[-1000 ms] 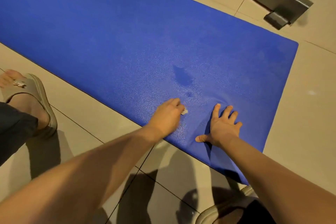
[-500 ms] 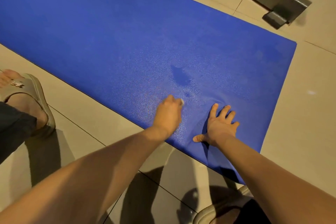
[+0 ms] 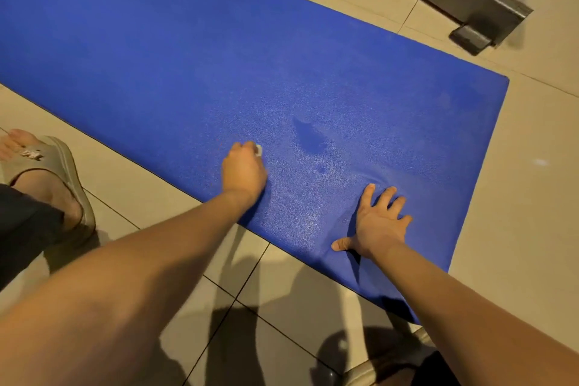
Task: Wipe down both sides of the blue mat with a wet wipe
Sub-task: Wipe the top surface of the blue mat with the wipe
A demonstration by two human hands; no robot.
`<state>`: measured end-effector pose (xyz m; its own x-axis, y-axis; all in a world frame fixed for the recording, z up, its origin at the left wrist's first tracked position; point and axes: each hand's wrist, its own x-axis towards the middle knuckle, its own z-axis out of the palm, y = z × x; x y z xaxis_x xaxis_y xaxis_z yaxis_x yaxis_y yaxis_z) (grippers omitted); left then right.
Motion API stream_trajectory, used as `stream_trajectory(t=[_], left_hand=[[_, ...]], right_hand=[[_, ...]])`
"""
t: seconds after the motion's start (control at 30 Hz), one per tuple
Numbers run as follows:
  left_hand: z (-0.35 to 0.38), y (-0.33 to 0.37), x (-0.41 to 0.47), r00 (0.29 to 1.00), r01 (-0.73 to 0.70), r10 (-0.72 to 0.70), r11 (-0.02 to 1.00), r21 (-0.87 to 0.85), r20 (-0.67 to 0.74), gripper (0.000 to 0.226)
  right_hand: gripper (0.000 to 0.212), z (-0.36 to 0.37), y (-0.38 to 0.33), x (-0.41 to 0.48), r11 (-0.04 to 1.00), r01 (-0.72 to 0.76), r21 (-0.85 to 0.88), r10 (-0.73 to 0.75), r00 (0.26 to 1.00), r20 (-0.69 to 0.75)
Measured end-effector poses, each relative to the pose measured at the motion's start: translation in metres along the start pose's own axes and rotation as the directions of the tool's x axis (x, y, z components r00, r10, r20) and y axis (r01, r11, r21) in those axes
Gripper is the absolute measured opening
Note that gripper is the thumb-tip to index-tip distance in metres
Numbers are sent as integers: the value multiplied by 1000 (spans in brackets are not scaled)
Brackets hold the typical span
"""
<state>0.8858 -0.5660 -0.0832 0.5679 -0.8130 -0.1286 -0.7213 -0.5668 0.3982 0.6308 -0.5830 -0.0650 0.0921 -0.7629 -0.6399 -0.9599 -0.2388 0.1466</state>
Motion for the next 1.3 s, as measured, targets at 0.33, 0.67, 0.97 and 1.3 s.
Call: stream_trajectory(t=[0.33,0.67,0.97,1.3], left_hand=[[20,30,-41,887,-432,420,902,21,192,16],[17,38,22,999,32,-28,990,-136,34,16],[23,48,-13,785,-563,553,825,-50,281,14],[20,50,28,992,-117,121,989,-87,39,16]], right_hand=[[94,-30,25,22,918,-12,397,118,963,-242],[165,-50,24,69,980,-131,150,124,991,51],[164,-58,21,71,983,-150,101,138,983,121],[165,-61,16,73,980,-173,98,157,976,149]])
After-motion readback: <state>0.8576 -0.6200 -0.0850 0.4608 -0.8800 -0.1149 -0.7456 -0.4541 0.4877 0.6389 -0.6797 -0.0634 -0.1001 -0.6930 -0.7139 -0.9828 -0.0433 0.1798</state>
